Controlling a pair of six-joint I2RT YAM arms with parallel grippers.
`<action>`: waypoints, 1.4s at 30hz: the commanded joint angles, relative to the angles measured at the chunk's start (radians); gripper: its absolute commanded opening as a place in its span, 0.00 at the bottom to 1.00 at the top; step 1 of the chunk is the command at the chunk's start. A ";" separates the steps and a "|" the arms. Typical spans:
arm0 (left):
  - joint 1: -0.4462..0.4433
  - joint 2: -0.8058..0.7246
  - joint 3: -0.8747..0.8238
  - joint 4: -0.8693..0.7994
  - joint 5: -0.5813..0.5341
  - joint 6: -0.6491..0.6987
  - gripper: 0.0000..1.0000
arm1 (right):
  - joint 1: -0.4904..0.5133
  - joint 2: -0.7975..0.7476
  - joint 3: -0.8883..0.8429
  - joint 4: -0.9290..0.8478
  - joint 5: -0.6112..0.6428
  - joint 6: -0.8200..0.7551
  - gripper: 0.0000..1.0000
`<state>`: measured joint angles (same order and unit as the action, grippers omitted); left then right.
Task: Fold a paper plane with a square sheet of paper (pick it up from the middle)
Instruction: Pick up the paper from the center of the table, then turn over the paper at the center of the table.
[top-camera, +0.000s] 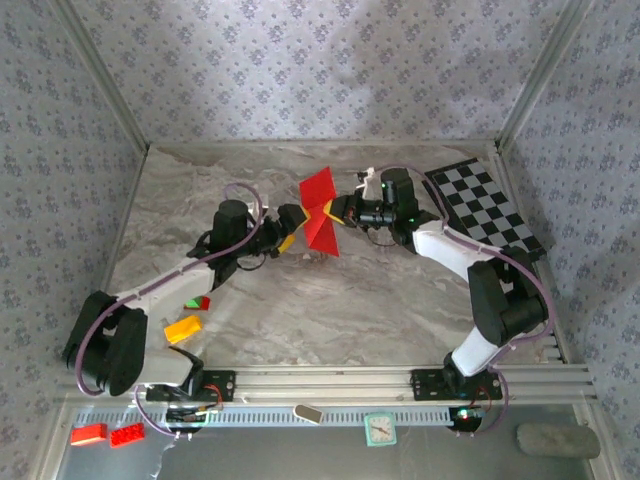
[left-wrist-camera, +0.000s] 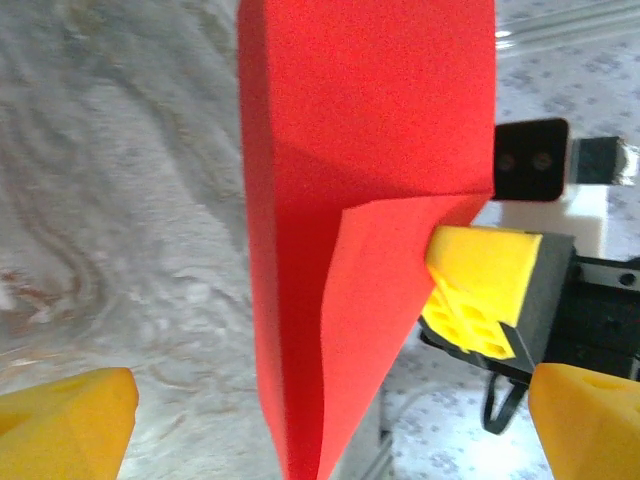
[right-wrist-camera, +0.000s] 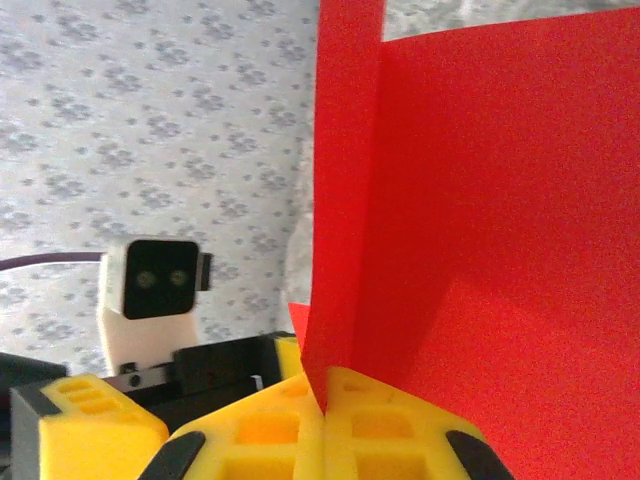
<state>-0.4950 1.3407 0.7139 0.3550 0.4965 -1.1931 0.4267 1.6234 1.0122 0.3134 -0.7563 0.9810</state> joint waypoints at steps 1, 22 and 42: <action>-0.017 0.031 0.003 0.174 0.075 -0.064 1.00 | -0.008 -0.022 0.008 0.152 -0.073 0.121 0.01; -0.026 0.083 0.026 0.306 0.095 -0.087 0.40 | -0.046 -0.020 -0.041 0.240 -0.119 0.229 0.03; -0.023 0.051 0.212 -0.400 -0.083 0.343 0.05 | -0.133 -0.163 -0.044 -0.349 0.142 -0.164 0.58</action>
<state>-0.5175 1.4296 0.8459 0.2413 0.5068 -1.0512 0.3134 1.5127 0.9649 0.1661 -0.7185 0.9634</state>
